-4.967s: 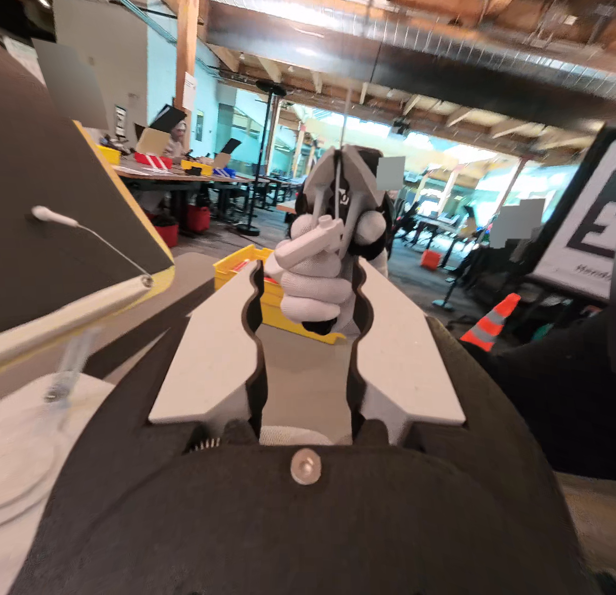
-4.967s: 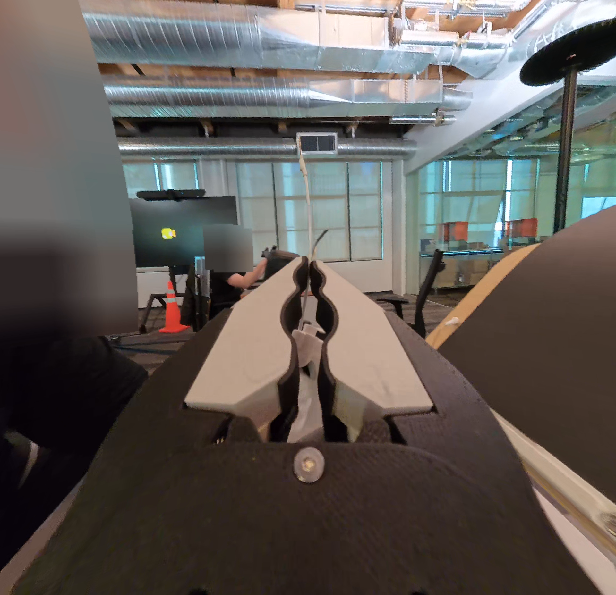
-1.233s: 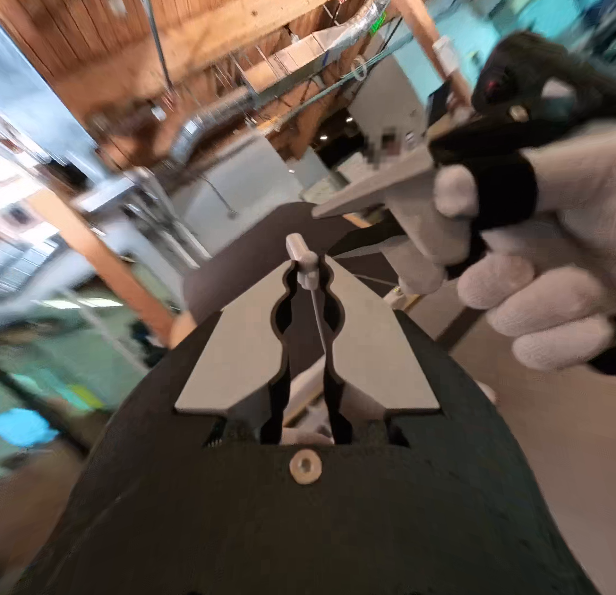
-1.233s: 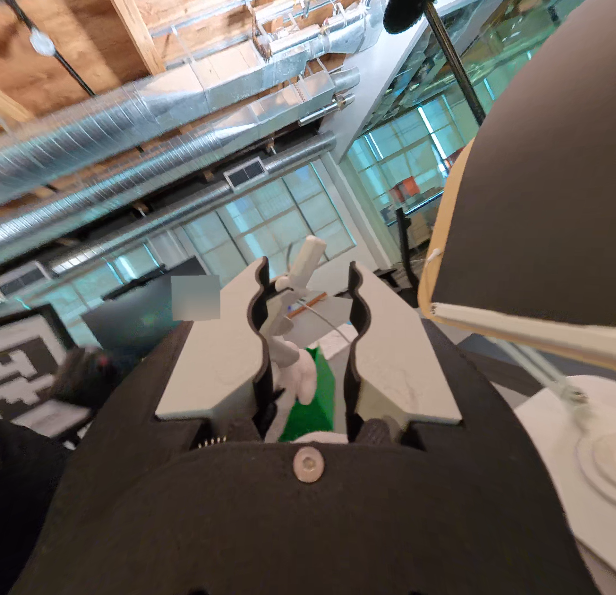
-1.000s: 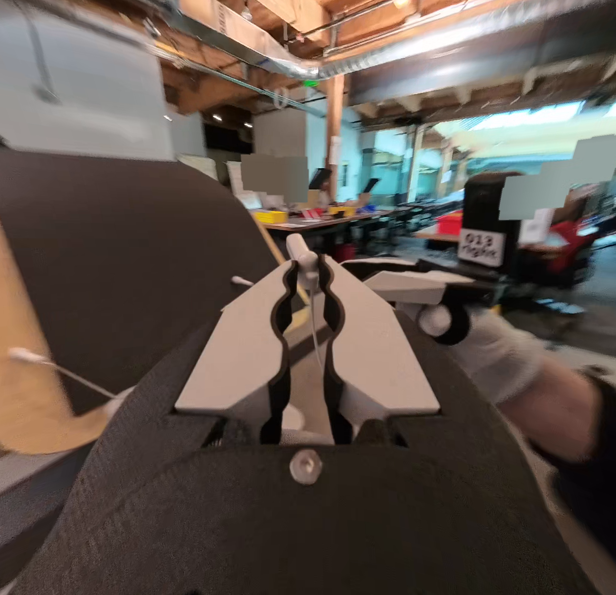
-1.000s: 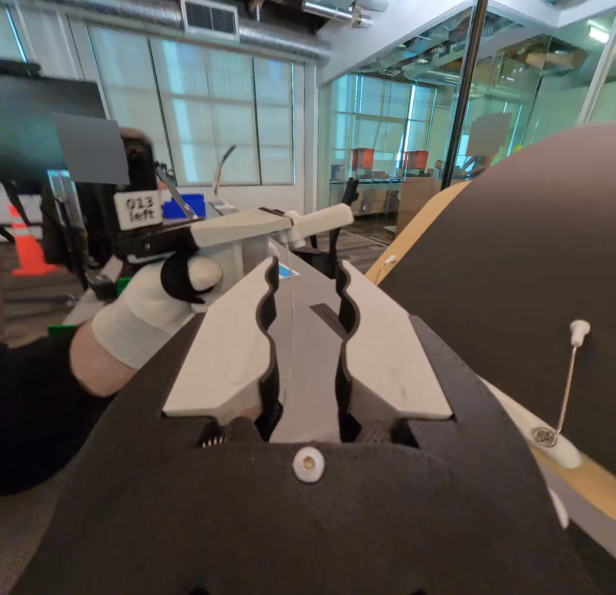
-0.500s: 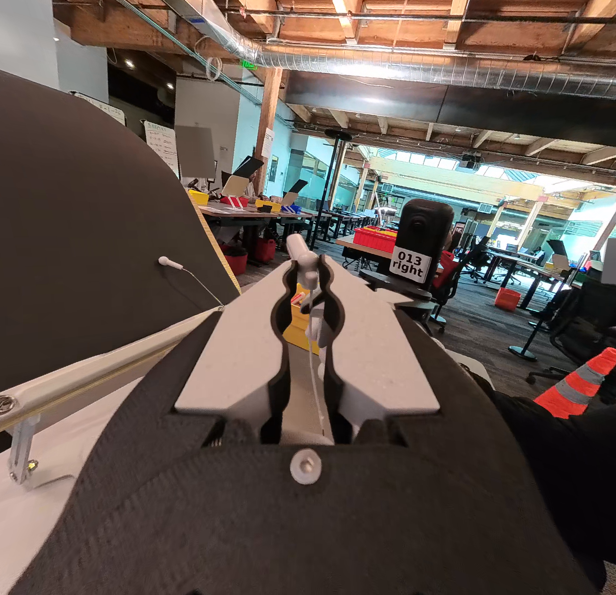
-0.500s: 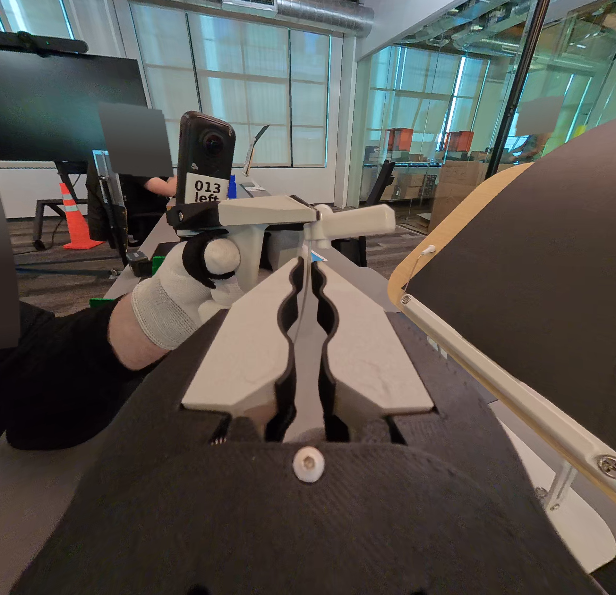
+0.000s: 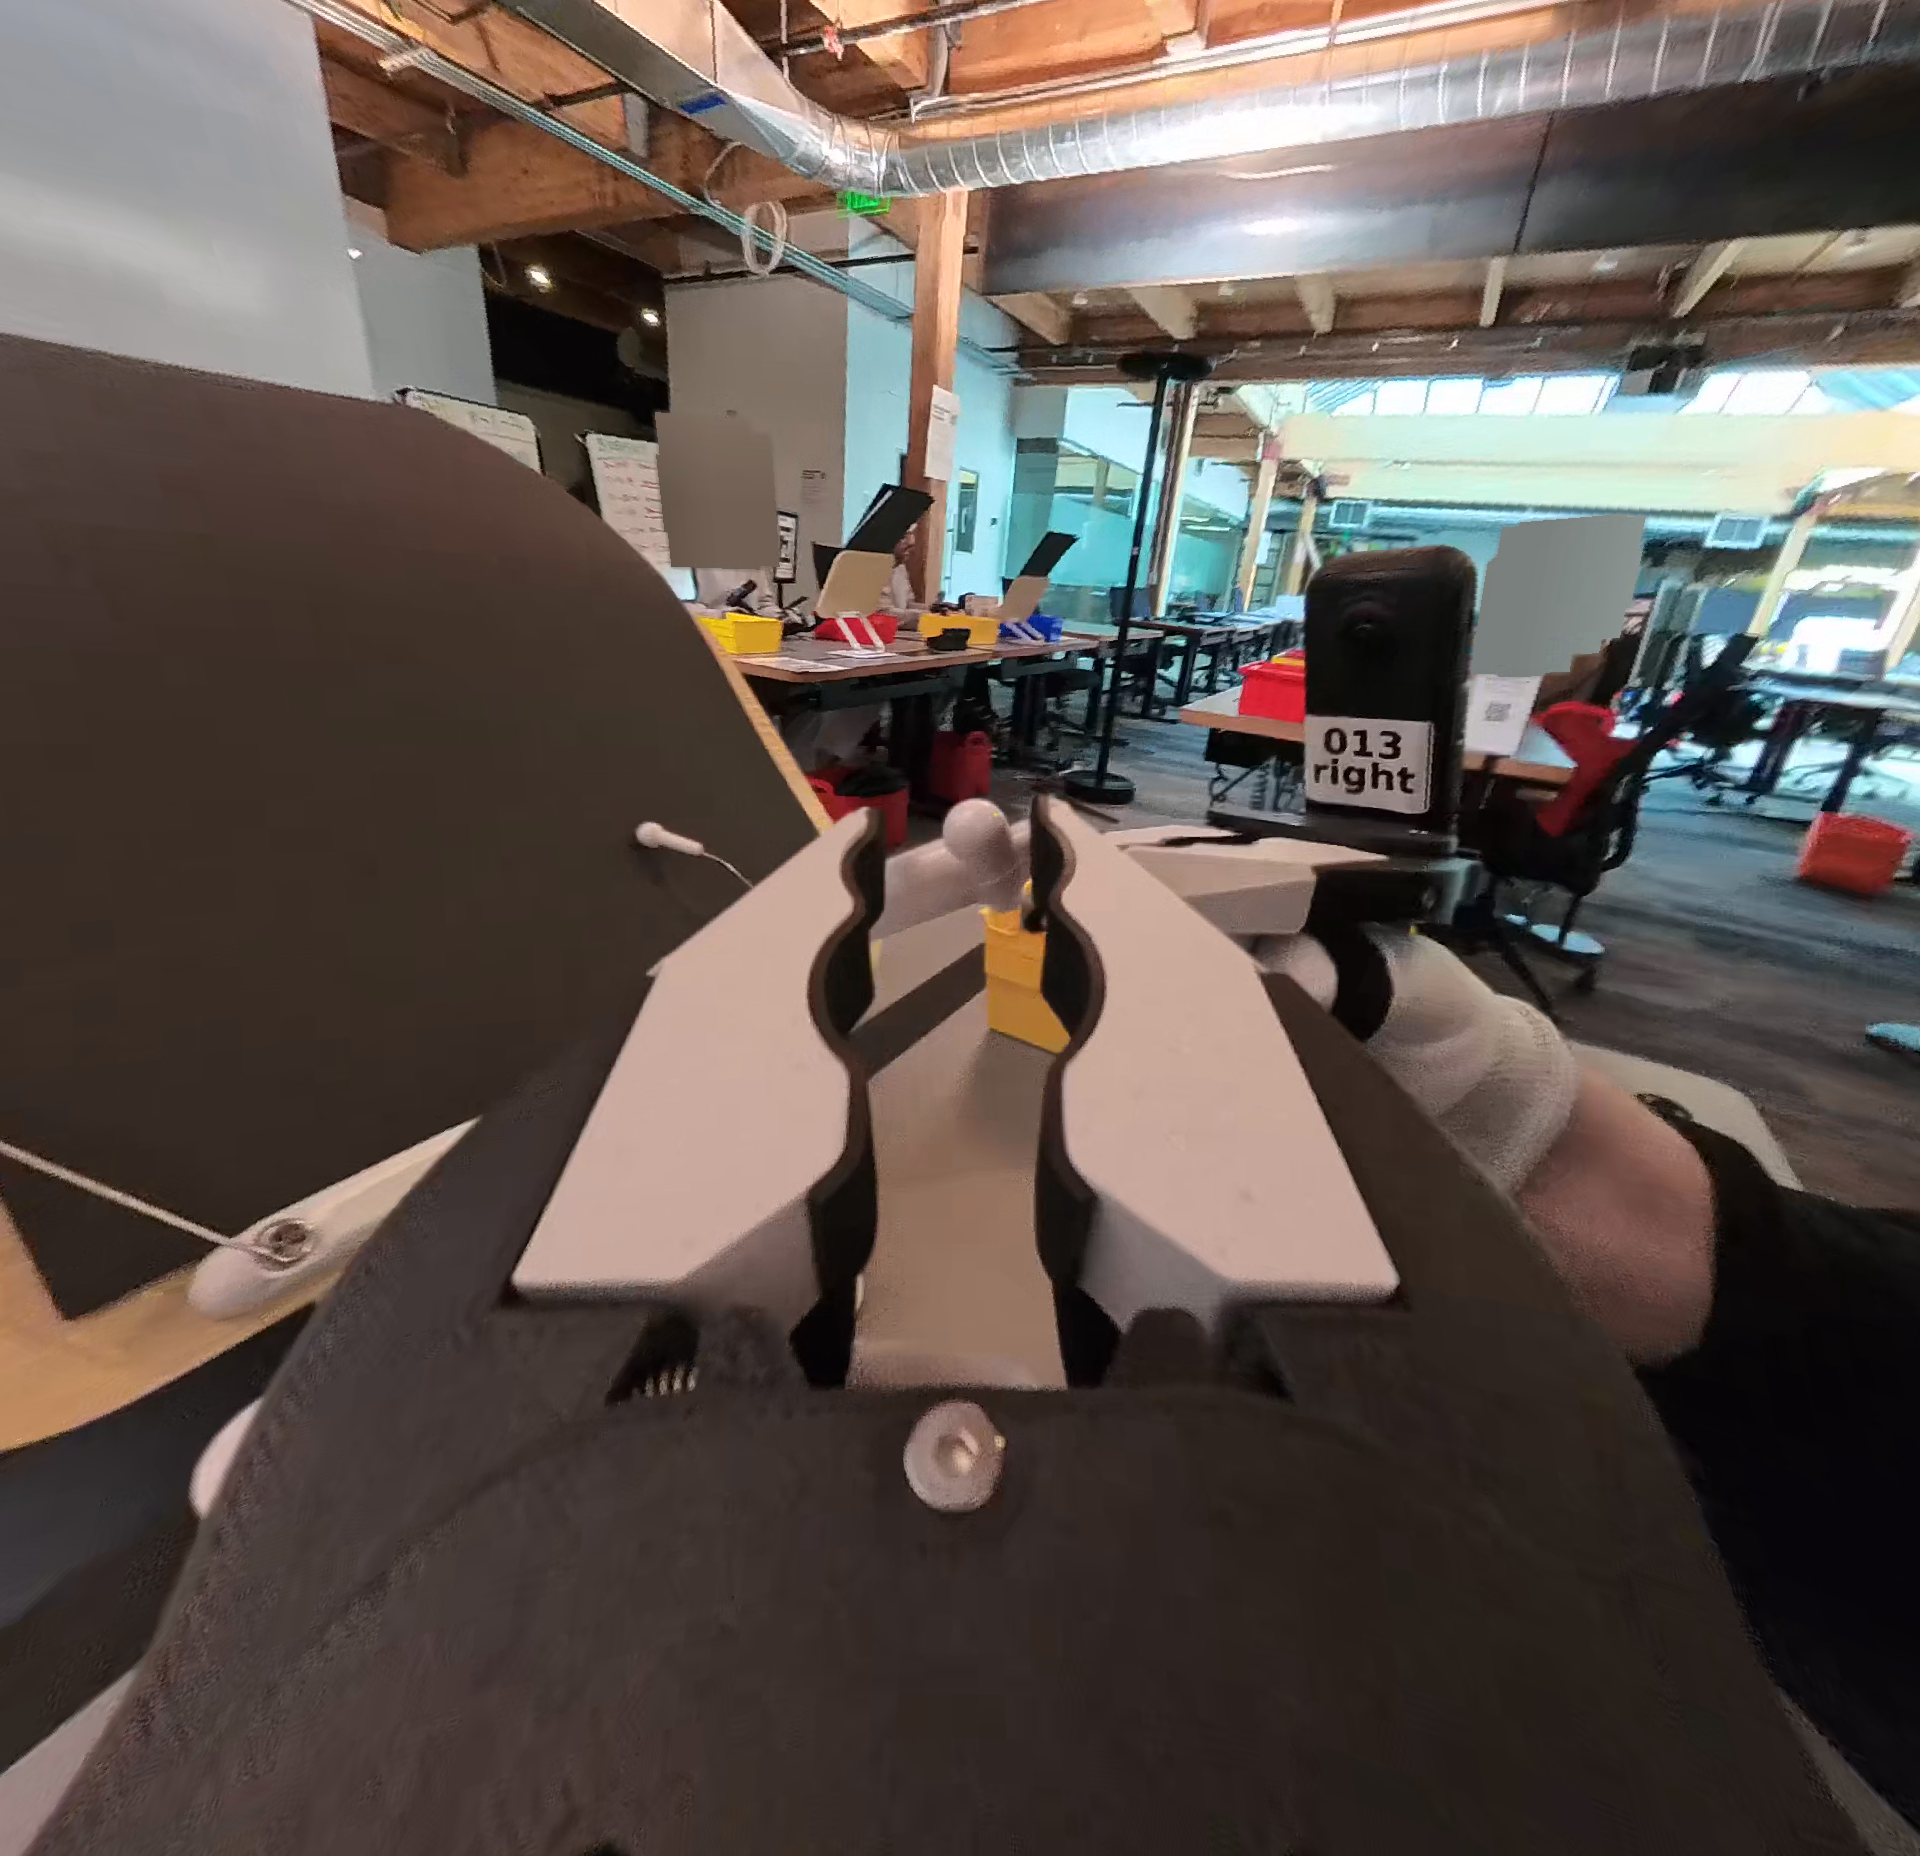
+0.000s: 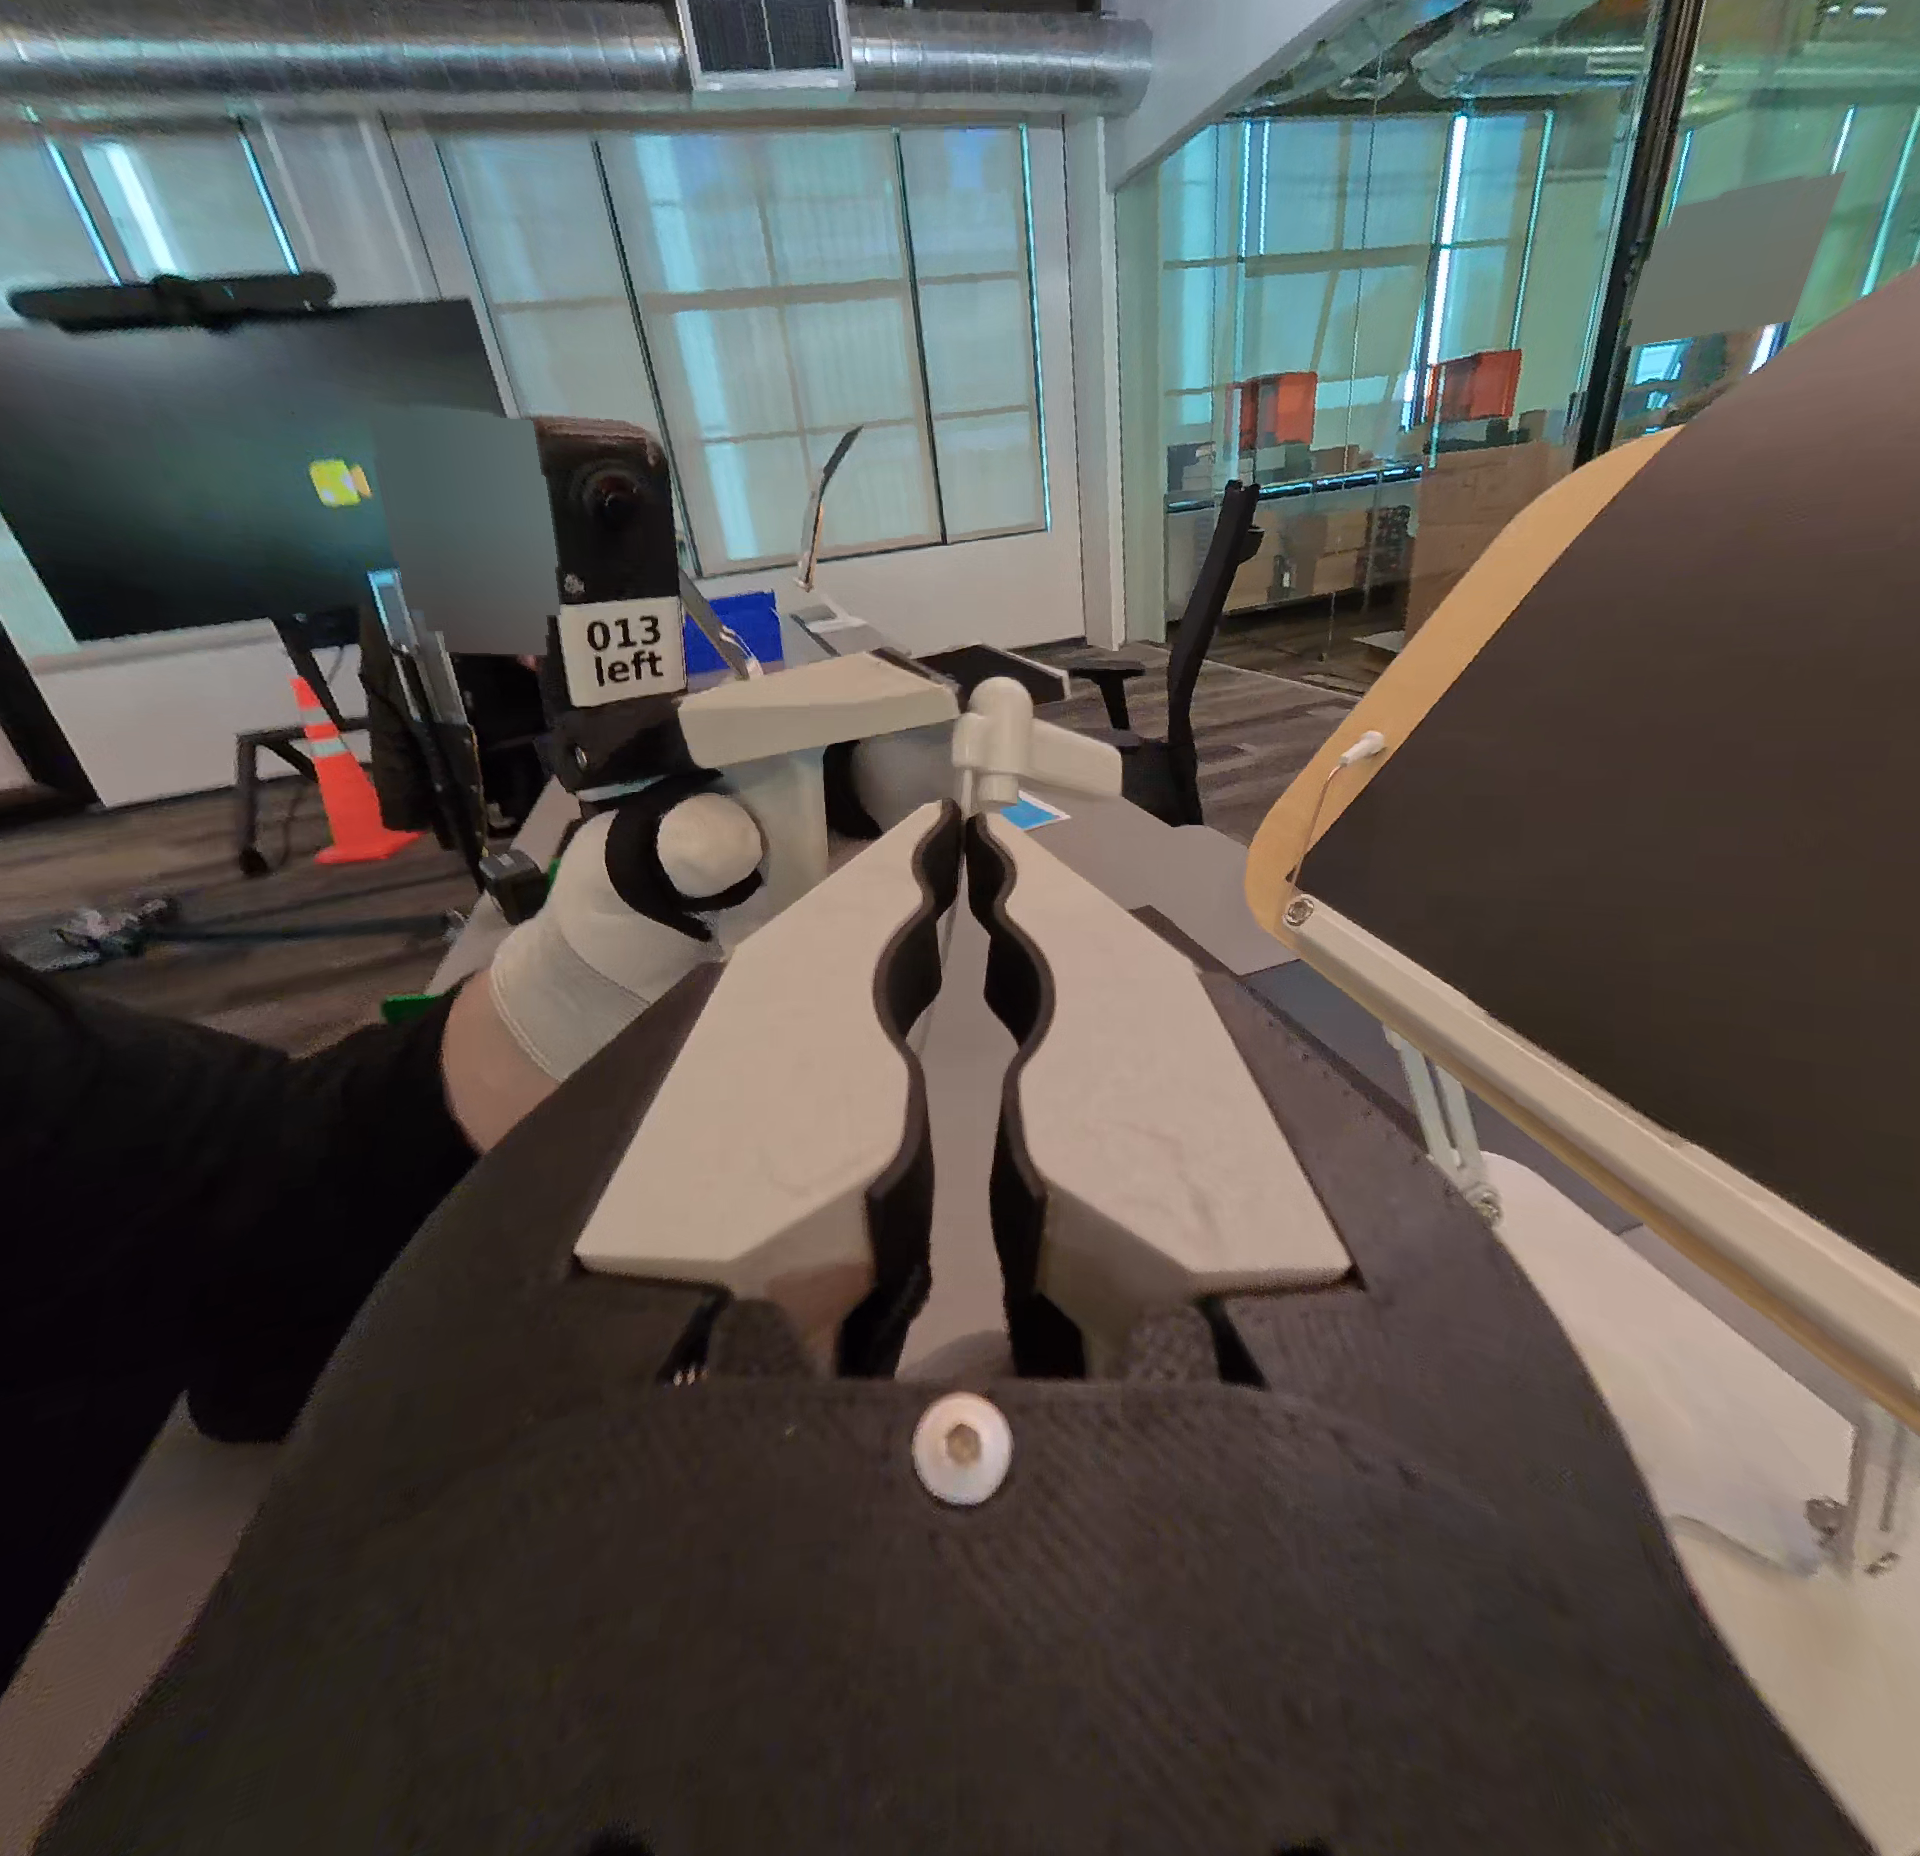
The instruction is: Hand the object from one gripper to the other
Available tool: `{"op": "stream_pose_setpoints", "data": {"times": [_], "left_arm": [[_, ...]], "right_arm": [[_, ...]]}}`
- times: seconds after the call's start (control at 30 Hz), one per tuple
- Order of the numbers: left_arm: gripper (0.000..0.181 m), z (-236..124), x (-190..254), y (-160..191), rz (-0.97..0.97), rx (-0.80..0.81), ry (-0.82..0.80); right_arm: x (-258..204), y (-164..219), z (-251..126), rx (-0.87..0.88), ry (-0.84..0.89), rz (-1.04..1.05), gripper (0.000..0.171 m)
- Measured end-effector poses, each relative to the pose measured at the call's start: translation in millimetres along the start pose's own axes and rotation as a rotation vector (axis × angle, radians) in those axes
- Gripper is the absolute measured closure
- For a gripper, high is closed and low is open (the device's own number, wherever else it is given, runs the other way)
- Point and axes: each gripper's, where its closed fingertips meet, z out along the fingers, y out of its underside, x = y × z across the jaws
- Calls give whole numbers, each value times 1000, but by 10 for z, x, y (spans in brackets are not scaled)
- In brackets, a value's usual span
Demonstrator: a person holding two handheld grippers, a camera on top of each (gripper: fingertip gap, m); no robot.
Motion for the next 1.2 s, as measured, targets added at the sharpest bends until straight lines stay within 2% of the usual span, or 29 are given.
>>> {"op": "stream_pose_setpoints", "data": {"times": [0.13,0.23,0.3,0.43,0.47,0.6,0.73,1.07,1.2], "left_arm": [[155,-50,87,-73,20,26,74],[154,-104,95,-149,191,72,33],[152,-109,105,-110,455,43,-50],[144,-37,100,147,1182,-95,-263],[144,-13,104,191,1280,-94,-296],[143,88,248,323,1401,-59,-308],[151,132,316,371,1475,-41,-331],[163,190,380,454,1509,-35,-336],[176,202,393,493,1511,-40,-322]], "right_arm": [[37,-88,-55,60,-30,109,171],[95,-138,-123,79,-26,139,171],[119,-186,-168,102,-33,168,171],[146,-238,-227,125,-57,244,171],[156,-245,-237,128,-58,259,171],[184,-179,-226,93,-52,292,171],[183,-100,-187,58,-54,315,171],[171,-7,-134,20,-57,337,171],[146,42,-90,8,-69,348,171]]}}
